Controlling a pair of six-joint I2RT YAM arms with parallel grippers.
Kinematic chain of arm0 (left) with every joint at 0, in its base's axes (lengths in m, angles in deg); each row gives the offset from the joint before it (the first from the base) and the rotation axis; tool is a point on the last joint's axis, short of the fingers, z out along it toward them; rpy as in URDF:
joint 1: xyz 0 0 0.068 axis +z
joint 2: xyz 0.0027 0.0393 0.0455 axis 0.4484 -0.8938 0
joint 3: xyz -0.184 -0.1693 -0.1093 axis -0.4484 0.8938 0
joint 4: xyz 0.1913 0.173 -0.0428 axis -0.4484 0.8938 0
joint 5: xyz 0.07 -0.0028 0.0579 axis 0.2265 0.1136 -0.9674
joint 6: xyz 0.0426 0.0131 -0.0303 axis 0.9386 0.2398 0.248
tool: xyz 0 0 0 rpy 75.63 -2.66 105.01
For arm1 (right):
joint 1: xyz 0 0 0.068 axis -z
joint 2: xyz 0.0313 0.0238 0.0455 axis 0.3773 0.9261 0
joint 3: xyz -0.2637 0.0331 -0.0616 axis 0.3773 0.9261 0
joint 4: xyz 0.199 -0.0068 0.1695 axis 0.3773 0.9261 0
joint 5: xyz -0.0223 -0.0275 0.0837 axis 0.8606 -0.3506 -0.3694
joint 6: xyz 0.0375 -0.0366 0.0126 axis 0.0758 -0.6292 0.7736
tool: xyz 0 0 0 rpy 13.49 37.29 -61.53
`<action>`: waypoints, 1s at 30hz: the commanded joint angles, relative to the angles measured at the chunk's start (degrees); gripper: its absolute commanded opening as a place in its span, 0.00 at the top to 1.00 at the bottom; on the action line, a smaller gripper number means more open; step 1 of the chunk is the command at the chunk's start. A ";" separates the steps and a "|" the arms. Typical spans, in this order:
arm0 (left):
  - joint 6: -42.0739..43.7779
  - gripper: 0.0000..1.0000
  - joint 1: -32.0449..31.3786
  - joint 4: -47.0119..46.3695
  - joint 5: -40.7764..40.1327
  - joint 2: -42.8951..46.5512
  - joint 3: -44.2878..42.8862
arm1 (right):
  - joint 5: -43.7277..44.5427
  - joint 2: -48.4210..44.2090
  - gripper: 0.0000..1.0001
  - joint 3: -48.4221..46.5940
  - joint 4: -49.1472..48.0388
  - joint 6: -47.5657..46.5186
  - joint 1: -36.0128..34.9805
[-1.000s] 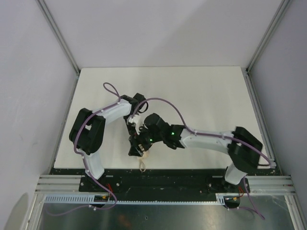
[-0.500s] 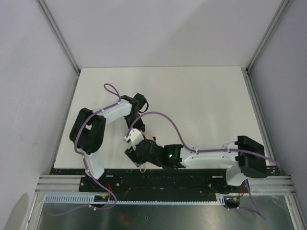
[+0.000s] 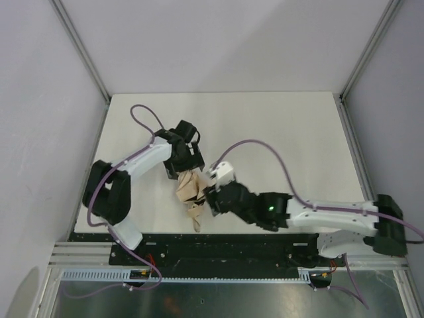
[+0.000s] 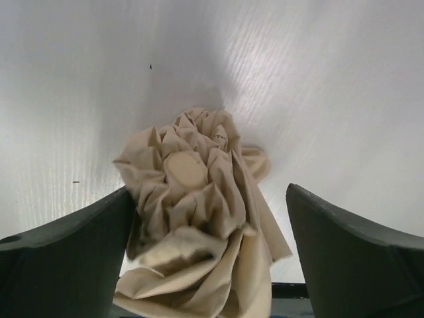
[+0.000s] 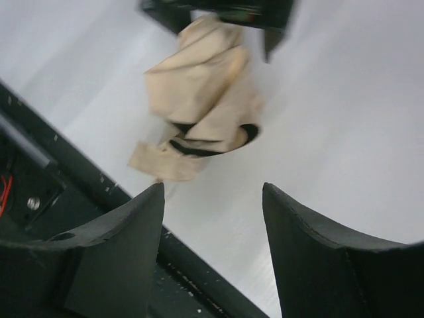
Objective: Put away the umbrella
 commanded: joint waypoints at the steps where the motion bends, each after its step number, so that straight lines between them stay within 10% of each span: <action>1: 2.95 0.01 2.06 -4.06 -1.94 8.53 -0.17 | 0.27 -9.64 0.35 3.53 5.23 4.08 6.27; 19: 18.20 0.01 6.39 -16.51 6.15 59.99 1.51 | 7.28 -42.02 0.25 -3.69 25.23 5.12 15.47; 30: 23.63 0.01 6.36 -25.70 2.46 71.15 -7.91 | 10.29 -47.55 0.02 -17.86 19.97 -5.33 15.59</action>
